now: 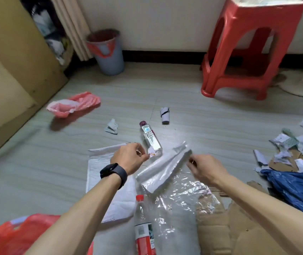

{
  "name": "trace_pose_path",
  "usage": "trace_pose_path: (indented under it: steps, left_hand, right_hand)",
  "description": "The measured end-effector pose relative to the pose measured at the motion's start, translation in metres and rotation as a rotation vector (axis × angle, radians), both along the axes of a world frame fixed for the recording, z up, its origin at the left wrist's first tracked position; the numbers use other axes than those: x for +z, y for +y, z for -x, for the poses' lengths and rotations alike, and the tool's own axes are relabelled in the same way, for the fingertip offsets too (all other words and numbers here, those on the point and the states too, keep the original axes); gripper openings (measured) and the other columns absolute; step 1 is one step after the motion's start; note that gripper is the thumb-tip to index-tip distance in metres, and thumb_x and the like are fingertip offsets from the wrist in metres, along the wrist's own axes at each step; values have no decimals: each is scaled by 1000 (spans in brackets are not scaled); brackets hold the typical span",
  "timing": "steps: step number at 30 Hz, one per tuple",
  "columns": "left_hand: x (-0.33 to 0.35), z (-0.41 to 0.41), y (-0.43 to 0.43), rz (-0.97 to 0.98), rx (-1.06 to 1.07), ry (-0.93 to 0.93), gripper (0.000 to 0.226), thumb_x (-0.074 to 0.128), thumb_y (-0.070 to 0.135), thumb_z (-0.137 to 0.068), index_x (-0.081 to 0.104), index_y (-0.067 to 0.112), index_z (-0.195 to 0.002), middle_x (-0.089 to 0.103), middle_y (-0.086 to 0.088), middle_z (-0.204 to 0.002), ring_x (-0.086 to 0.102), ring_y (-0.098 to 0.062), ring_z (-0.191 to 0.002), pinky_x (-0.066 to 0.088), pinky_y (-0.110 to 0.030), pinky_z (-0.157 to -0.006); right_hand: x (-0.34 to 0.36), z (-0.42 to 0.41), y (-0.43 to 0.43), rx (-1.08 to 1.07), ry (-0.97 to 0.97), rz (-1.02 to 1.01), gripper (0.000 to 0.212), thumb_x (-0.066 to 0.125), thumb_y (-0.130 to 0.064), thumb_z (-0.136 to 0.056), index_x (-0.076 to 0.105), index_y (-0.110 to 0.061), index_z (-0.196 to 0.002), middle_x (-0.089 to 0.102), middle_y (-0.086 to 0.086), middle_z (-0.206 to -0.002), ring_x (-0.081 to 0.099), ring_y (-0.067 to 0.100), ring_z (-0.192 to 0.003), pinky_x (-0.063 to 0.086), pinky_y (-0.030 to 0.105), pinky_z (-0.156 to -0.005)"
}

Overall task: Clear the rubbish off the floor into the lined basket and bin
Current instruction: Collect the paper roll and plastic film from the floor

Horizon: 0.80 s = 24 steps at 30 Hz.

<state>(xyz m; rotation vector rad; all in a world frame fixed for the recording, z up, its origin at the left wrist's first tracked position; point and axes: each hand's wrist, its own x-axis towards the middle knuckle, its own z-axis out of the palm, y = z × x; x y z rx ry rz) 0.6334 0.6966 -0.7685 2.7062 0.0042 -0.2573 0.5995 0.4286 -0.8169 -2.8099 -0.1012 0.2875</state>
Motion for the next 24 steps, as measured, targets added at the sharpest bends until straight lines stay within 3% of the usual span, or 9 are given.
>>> trace_pose_path:
  steps: [3,7,10,14,18,22,24]
  left_hand:
    - [53,46,41,11,29,-117,27,67,60,-80,60,35,-75,72,13,-88,61,-7,-78,44,-22,-58]
    - [102,114,112,91,137,-253,12,67,50,-84,63,39,-80,74,15,-91,69,-7,-88,54,-30,-74]
    - [117,175,176,45,242,-322,4,63,42,-87,63,39,-91,74,10,-95,69,-12,-91,53,-30,-73]
    - [100,239,237,-5,342,-172,9,59,43,-87,61,44,-96,73,14,-98,68,-10,-94,53,-31,-81]
    - [68,280,267,14,339,-1,10,60,41,-87,58,45,-96,68,21,-105,66,2,-95,53,-27,-88]
    - [52,288,279,-19,306,148,50,62,47,-82,54,32,-128,58,7,-126,56,-11,-118,43,-27,-100]
    - [49,283,280,-70,281,192,53,61,44,-83,50,30,-133,57,1,-130,52,-16,-121,39,-27,-102]
  right_hand:
    - [67,21,41,-6,-29,-235,22,51,-41,-96,64,-24,-100,72,2,-89,65,24,-78,55,40,-71]
    - [128,52,109,66,-29,-436,14,56,-34,-93,64,-24,-88,73,-1,-81,70,16,-69,58,38,-69]
    - [153,82,178,201,33,-540,10,56,-27,-94,62,-21,-88,73,-1,-76,70,12,-60,58,33,-63]
    - [154,122,259,358,120,-575,8,55,-22,-93,60,-20,-87,74,-1,-74,70,10,-57,55,29,-61]
    - [139,154,316,492,182,-474,15,53,-27,-94,65,-20,-100,76,4,-94,71,25,-86,55,34,-79]
    - [130,167,334,629,244,-345,32,55,-29,-93,64,-24,-123,71,5,-117,65,25,-107,50,30,-91]
    - [128,163,325,641,263,-297,36,55,-28,-92,61,-25,-127,71,4,-119,64,23,-109,49,28,-93]
